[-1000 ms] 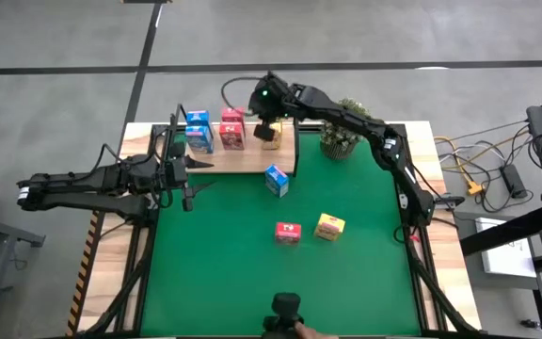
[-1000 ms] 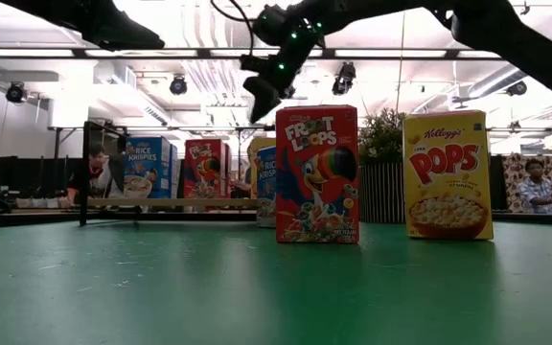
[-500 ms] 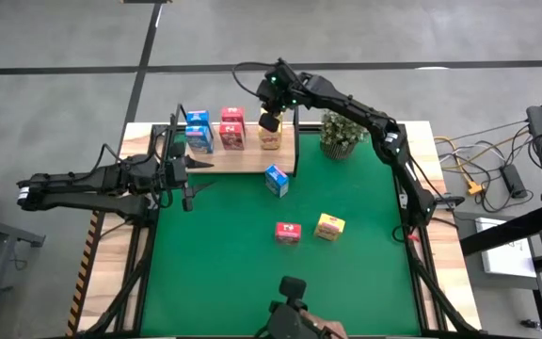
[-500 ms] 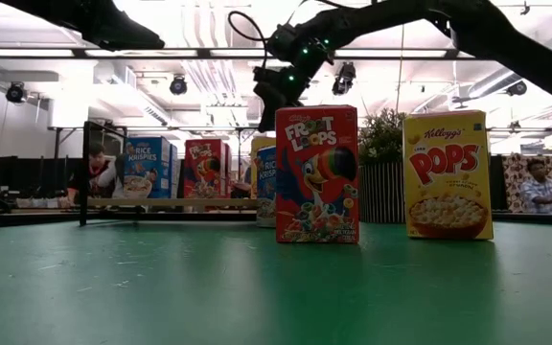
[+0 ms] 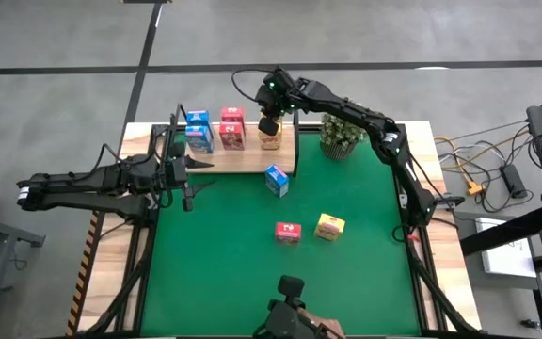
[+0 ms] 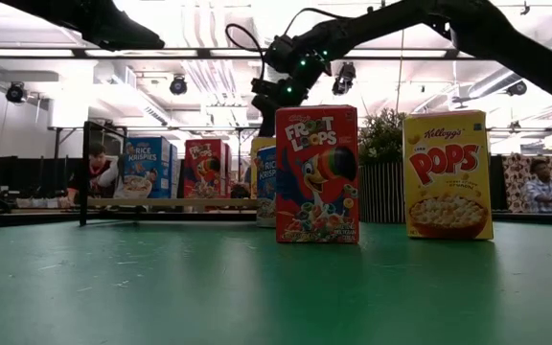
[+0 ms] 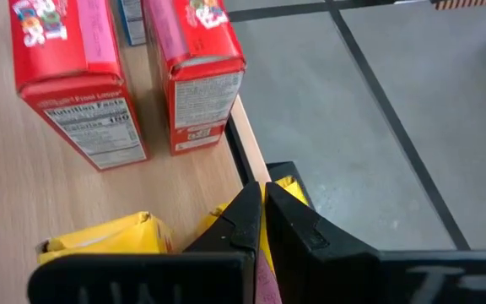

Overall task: Stack cereal on shelf
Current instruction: Put the top yellow cereal box aligned with the other yellow cereal box on the shelf

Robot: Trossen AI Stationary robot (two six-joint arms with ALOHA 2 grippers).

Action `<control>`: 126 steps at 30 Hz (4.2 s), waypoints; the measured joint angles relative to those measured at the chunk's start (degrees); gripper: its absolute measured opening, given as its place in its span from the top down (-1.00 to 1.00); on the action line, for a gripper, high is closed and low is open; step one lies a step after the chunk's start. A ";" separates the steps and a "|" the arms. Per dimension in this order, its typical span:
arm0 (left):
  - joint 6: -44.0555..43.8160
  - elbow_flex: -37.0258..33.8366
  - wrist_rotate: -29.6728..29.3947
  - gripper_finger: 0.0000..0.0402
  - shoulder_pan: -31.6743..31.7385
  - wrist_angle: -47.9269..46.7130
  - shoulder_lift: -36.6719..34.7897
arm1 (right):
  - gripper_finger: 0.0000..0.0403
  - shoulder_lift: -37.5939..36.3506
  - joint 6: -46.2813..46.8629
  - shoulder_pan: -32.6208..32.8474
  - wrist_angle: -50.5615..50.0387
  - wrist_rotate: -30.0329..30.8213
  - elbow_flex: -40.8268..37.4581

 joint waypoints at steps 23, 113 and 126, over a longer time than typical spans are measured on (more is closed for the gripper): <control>0.00 0.00 0.00 0.04 -0.01 0.00 -0.01 | 0.94 0.00 3.67 0.02 2.65 0.55 -0.90; 0.02 -0.02 0.00 0.04 0.01 -0.59 0.00 | 0.94 -5.09 10.63 0.36 -12.21 11.06 -3.42; 0.02 -0.02 0.00 0.04 0.00 -0.61 -0.01 | 0.94 -5.07 2.13 0.00 -10.50 11.11 -3.42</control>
